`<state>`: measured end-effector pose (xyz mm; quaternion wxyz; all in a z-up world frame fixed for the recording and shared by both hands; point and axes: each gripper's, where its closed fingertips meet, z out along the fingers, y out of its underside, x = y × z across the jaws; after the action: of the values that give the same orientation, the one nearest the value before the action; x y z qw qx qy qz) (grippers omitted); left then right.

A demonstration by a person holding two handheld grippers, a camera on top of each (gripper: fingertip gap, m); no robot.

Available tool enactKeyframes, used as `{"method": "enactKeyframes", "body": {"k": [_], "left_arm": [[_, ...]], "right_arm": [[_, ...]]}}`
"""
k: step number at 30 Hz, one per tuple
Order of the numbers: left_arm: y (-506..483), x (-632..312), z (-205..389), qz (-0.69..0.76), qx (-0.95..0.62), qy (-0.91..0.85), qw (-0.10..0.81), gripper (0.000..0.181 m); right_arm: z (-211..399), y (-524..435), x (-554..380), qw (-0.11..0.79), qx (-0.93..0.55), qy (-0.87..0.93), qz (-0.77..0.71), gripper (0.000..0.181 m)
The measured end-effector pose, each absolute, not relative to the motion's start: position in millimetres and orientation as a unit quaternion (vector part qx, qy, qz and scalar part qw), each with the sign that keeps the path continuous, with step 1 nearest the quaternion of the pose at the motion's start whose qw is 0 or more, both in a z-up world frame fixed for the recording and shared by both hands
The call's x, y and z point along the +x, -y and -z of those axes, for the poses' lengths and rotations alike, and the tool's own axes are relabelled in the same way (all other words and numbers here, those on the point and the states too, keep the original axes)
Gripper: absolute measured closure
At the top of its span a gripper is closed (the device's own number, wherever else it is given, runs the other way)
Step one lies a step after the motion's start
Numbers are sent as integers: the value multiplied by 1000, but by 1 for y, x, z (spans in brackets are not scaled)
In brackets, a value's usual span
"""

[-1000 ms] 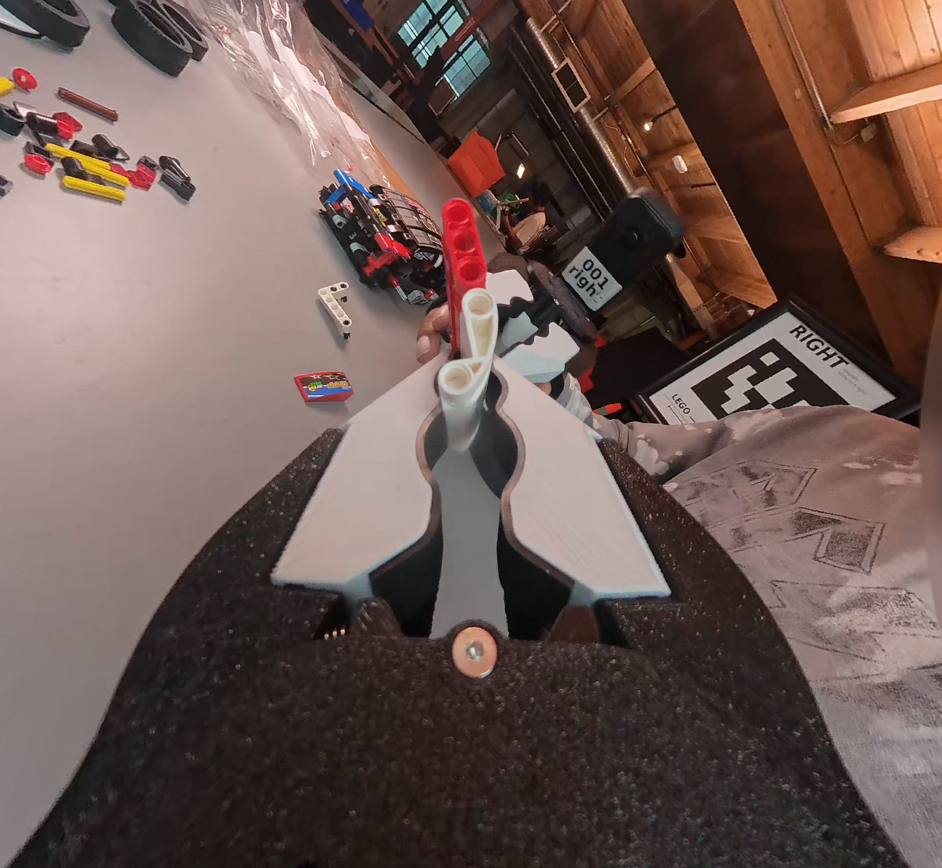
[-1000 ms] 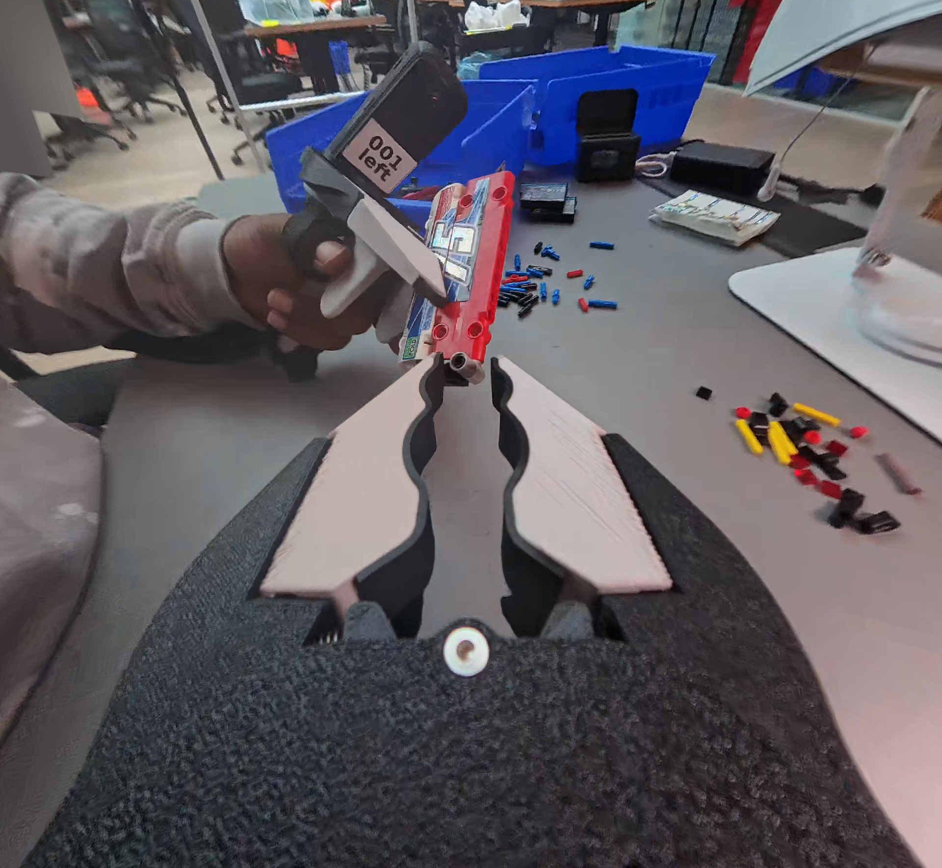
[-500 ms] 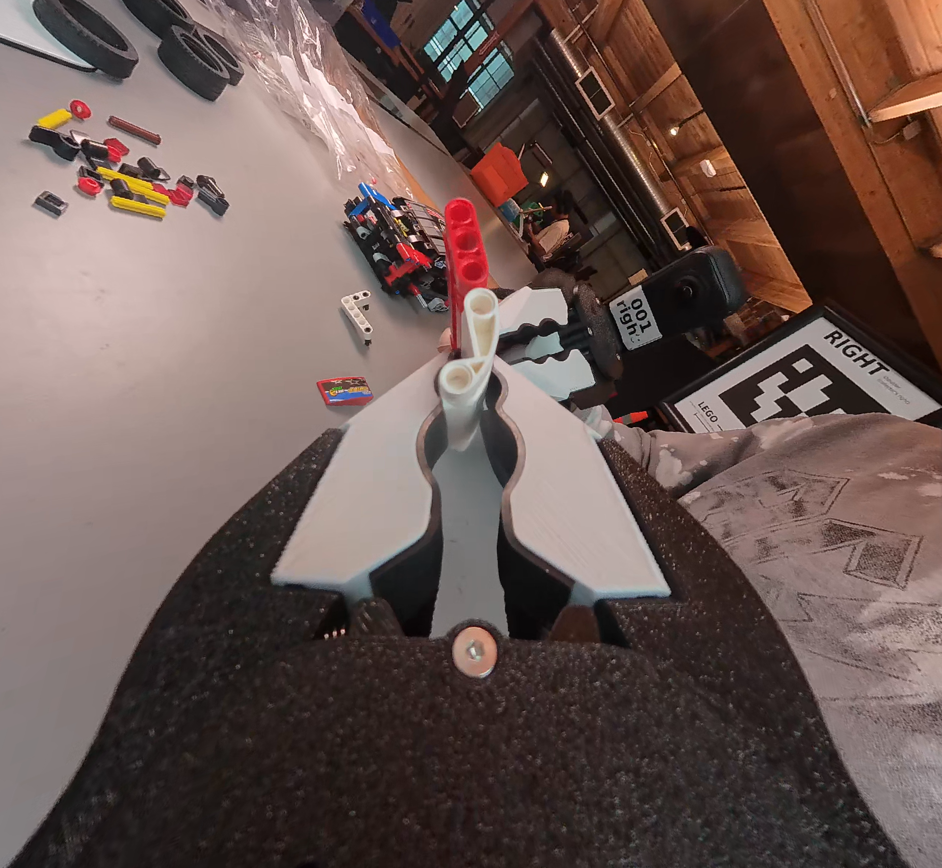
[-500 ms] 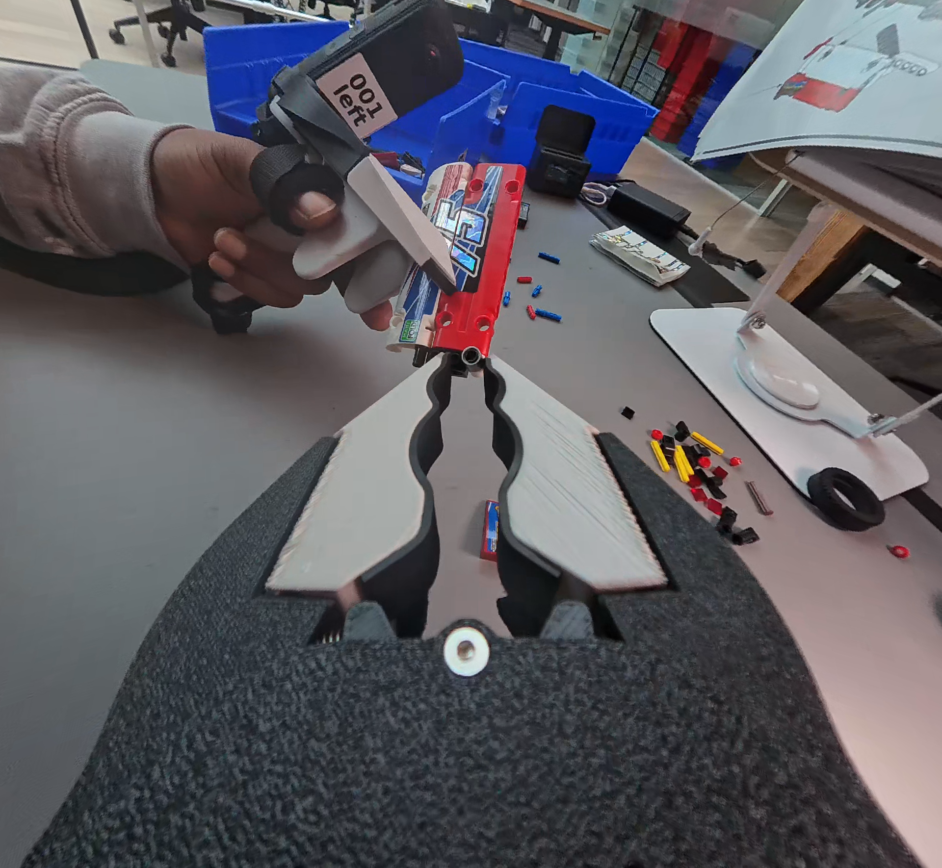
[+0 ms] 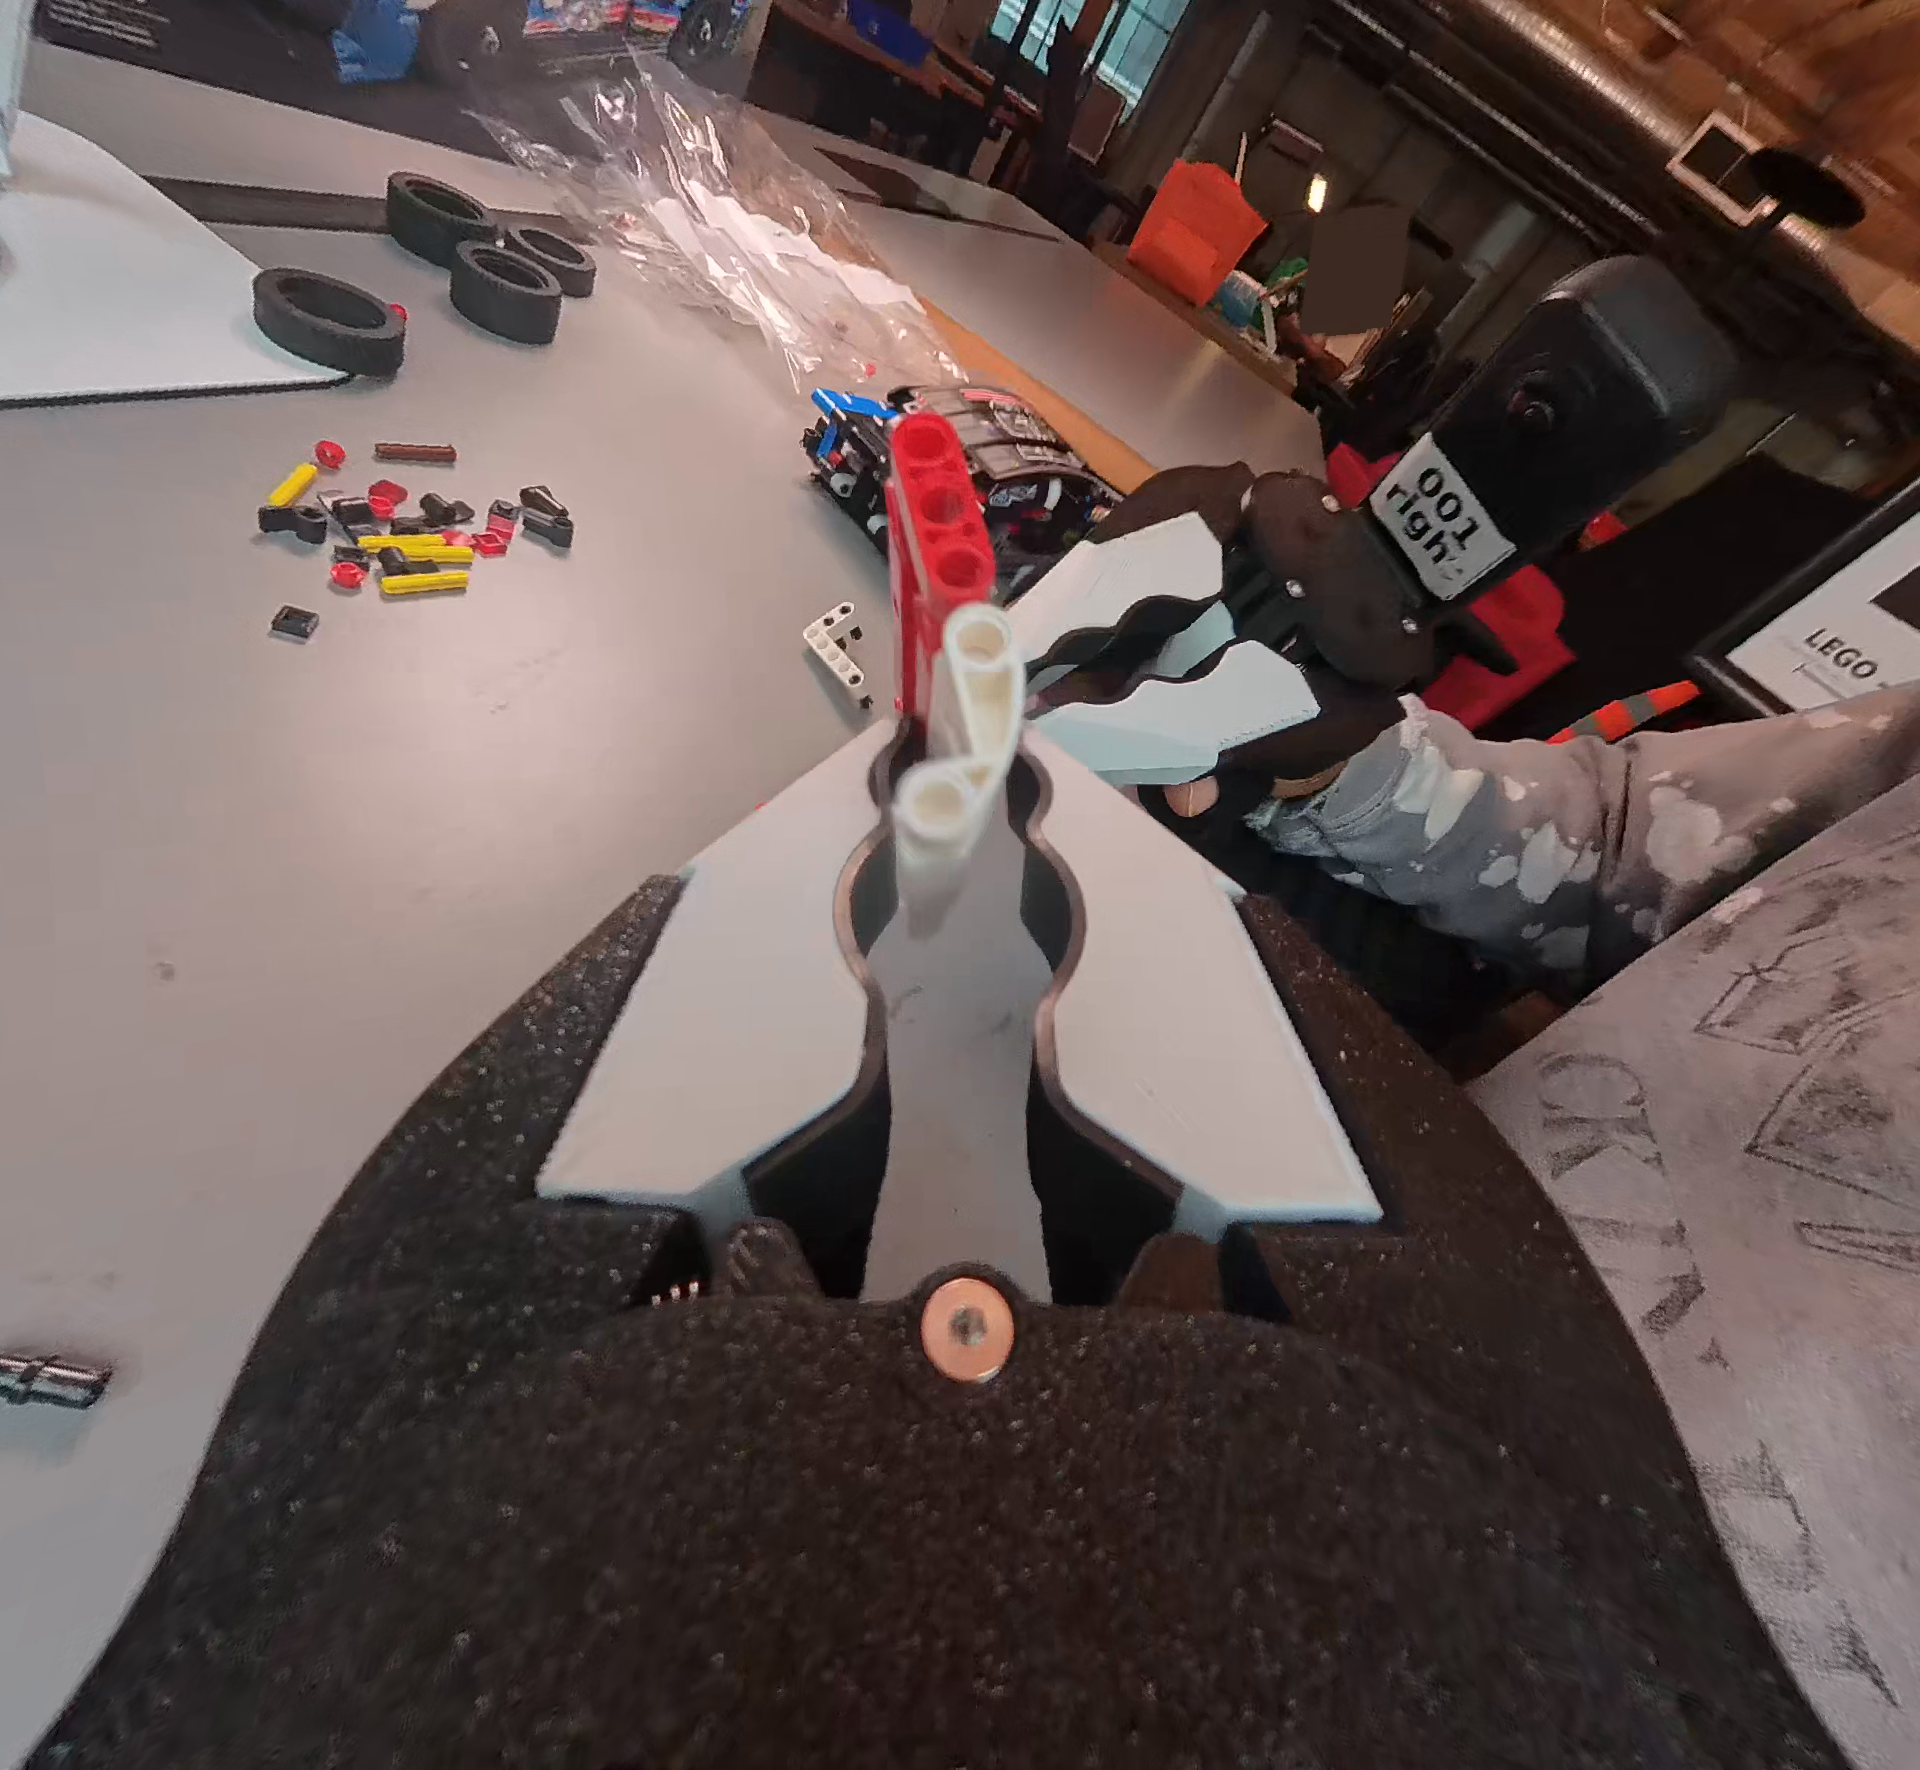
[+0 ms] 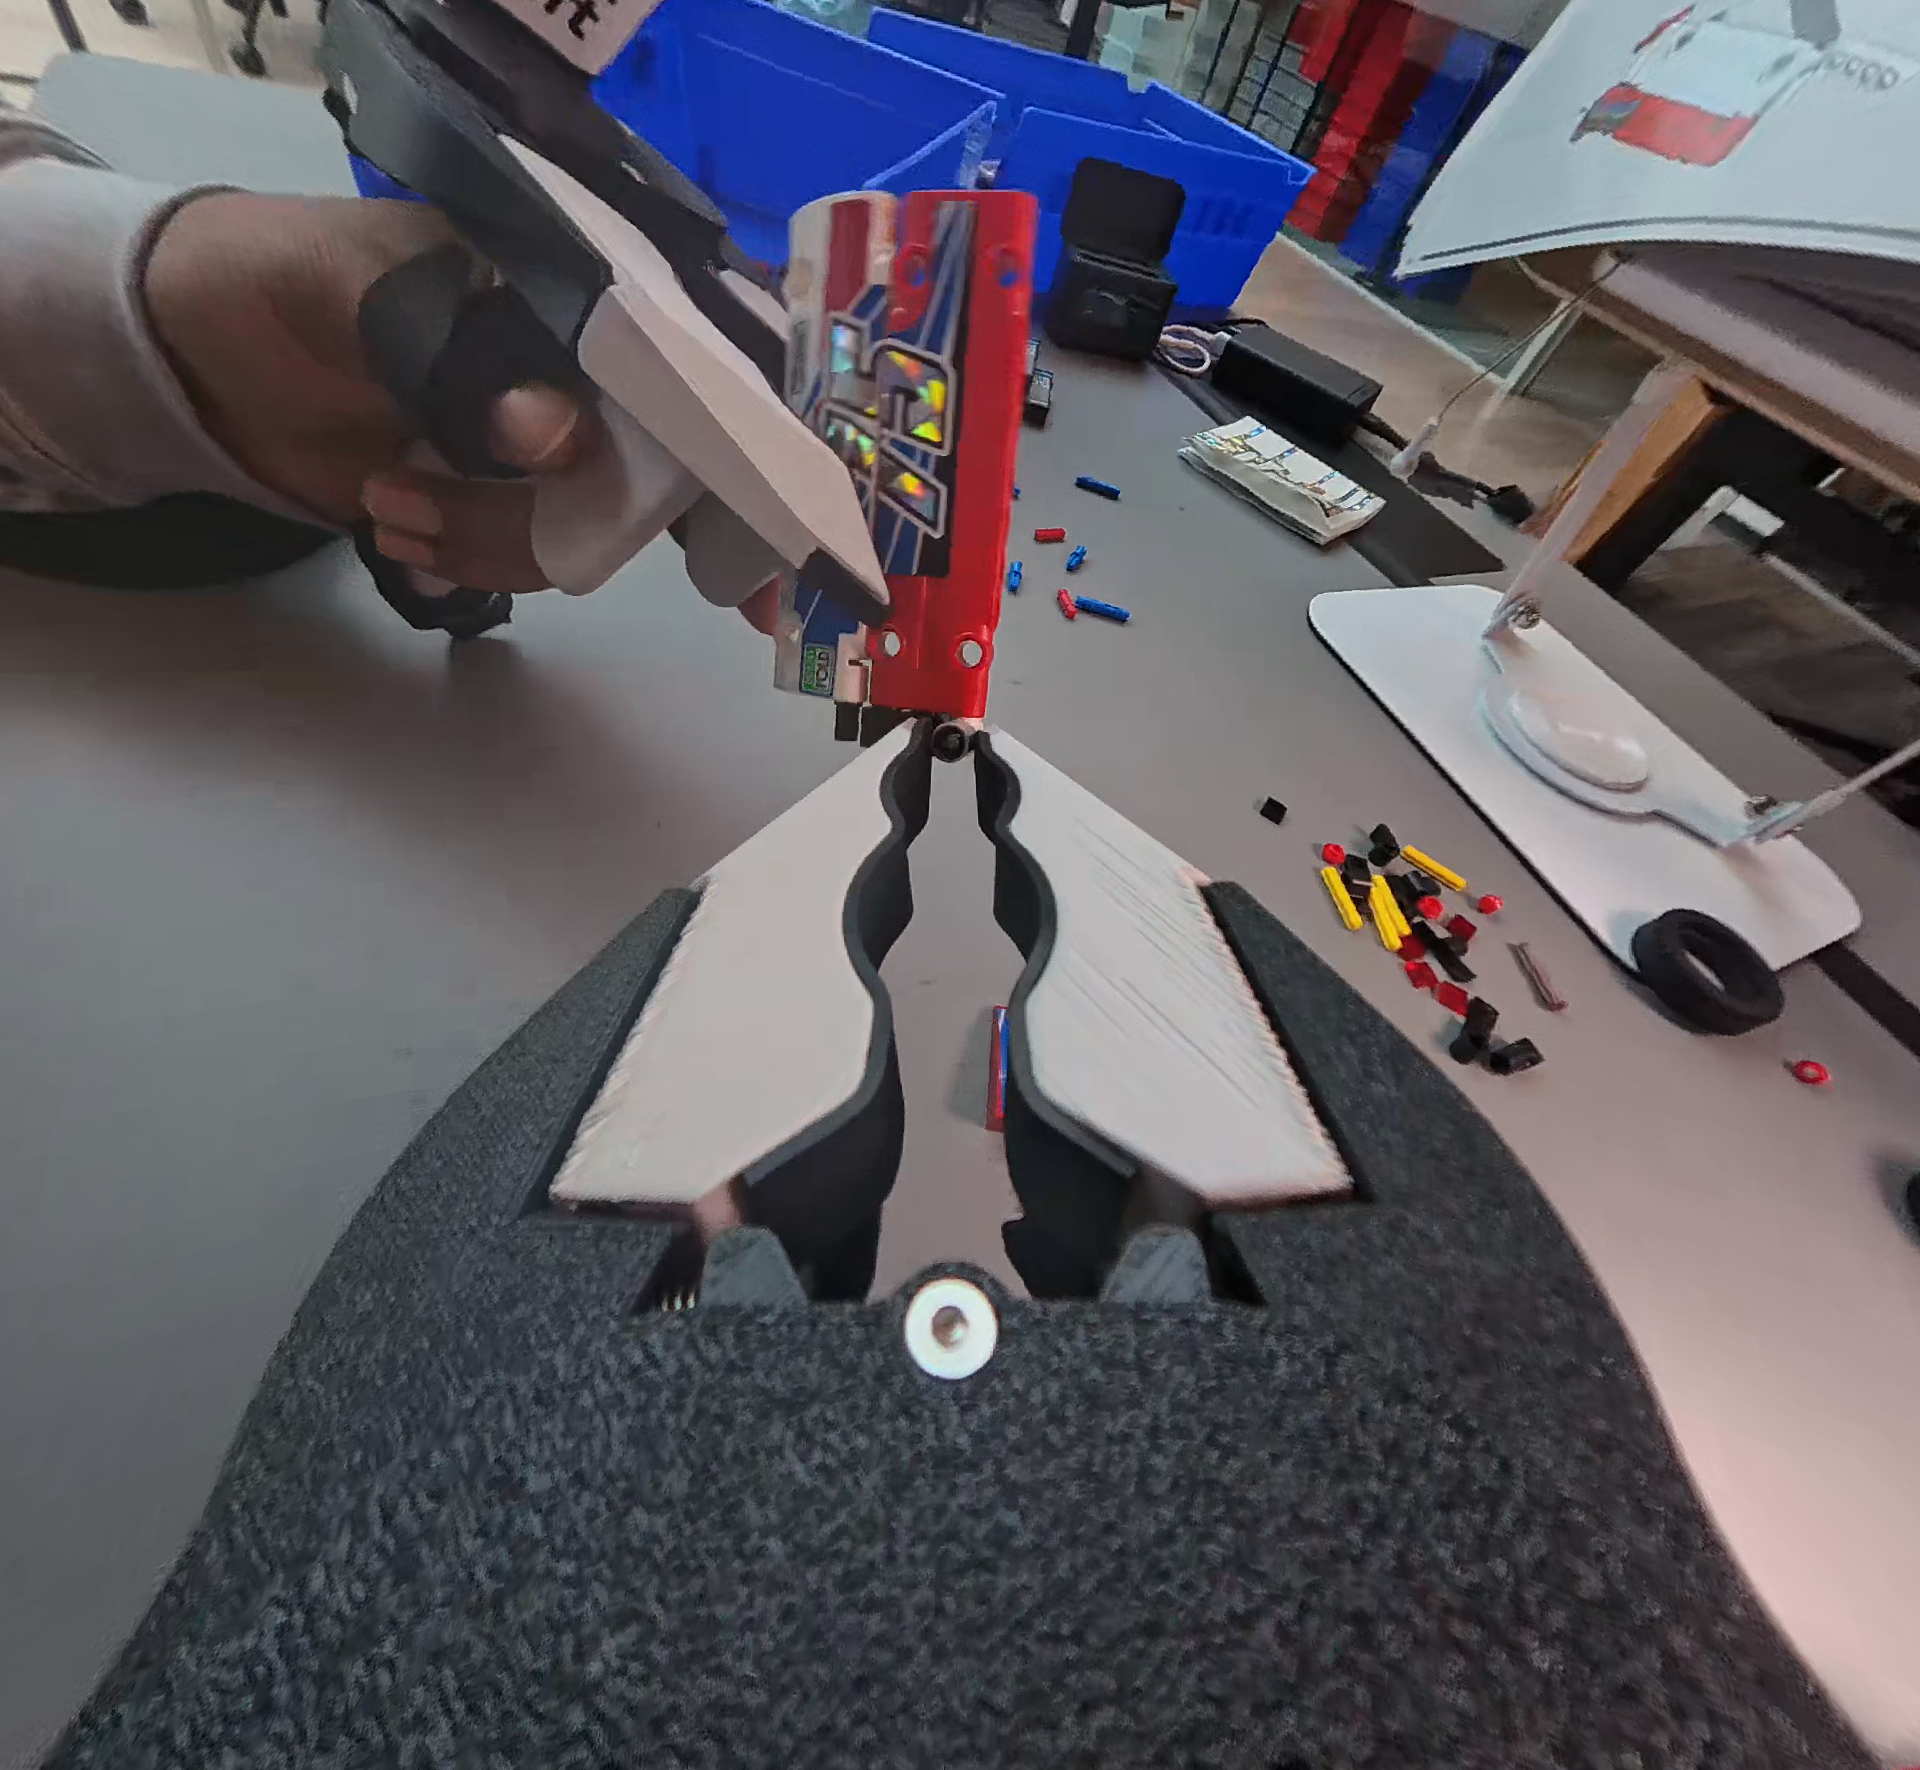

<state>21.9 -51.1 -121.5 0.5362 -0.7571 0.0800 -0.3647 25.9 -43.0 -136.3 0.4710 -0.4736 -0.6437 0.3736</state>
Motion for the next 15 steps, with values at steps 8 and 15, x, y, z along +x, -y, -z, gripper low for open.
{"method": "enactKeyframes", "body": {"k": [8, 15], "left_arm": [[43, 16, 139, 351, -790, -42, 500, 175], [34, -30, 141, 370, -789, 36, 489, 176]], "right_arm": [[138, 37, 21, 574, -393, 689, -204, 175], [87, 47, 31, 656, -325, 645, -218, 175]]}}
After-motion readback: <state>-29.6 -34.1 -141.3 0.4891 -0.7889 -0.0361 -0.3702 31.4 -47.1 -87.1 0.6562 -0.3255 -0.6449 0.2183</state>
